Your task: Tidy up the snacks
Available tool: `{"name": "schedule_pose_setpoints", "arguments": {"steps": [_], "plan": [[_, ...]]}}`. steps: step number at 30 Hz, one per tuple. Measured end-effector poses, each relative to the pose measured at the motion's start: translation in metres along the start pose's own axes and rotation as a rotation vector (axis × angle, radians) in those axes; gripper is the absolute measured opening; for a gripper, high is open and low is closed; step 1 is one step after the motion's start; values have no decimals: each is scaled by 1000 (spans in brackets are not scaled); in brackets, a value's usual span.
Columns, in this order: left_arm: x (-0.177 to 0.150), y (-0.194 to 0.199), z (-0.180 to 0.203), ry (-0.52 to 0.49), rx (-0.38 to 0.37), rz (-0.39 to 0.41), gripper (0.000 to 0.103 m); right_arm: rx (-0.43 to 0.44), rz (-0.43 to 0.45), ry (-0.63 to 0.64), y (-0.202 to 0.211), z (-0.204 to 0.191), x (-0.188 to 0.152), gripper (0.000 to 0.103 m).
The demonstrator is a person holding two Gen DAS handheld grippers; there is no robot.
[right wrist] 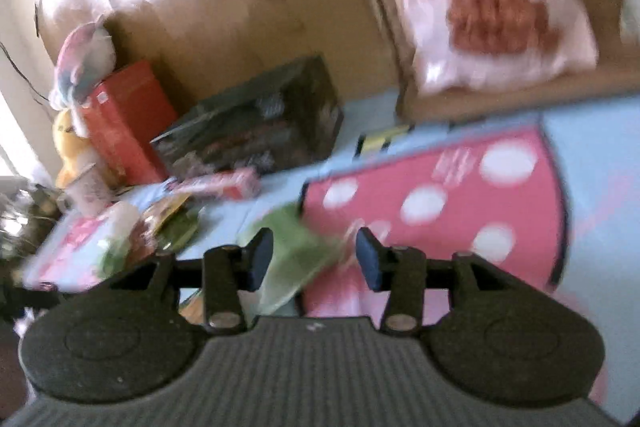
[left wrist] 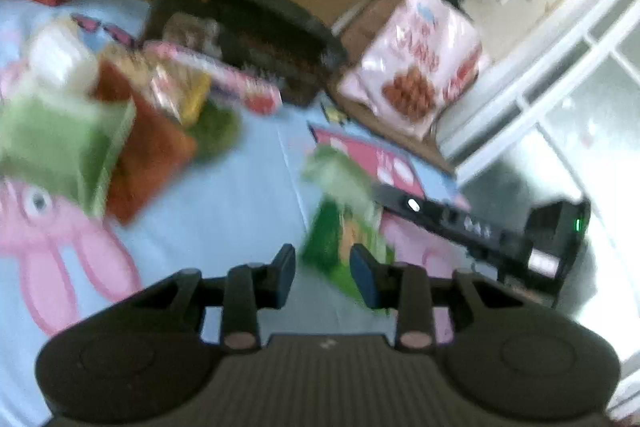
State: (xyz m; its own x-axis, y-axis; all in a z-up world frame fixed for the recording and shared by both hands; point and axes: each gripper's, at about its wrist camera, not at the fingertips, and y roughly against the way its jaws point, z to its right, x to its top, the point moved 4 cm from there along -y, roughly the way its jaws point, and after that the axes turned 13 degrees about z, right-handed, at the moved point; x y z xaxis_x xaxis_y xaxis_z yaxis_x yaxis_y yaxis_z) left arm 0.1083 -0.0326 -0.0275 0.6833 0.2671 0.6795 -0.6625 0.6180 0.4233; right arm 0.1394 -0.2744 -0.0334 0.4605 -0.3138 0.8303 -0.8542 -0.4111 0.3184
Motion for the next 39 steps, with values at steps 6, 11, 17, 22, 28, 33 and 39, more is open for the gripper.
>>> {"name": "schedule_pose_setpoints", "arguments": {"steps": [6, 11, 17, 22, 28, 33, 39], "plan": [[-12, 20, -3, -10, 40, 20, 31, 90, -60, 159, -14, -65, -21, 14], [-16, 53, -21, -4, 92, 61, 32, 169, -99, 336, -19, -118, -47, 3], [-16, 90, -44, -23, 137, 107, 35, 162, 31, 436, -3, -126, -20, 38], [-14, 95, -50, -7, 129, 130, 39, -18, 59, 465, -33, -94, 2, 81], [-13, 101, -53, -10, 139, 138, 46, 11, -93, 461, -62, -90, -16, 55], [-10, 113, -60, -26, 202, 162, 57, 255, -171, 634, -38, -135, -49, 54], [-11, 123, -60, -47, 267, 156, 59, 550, -205, 820, 23, -179, -95, 60]]}}
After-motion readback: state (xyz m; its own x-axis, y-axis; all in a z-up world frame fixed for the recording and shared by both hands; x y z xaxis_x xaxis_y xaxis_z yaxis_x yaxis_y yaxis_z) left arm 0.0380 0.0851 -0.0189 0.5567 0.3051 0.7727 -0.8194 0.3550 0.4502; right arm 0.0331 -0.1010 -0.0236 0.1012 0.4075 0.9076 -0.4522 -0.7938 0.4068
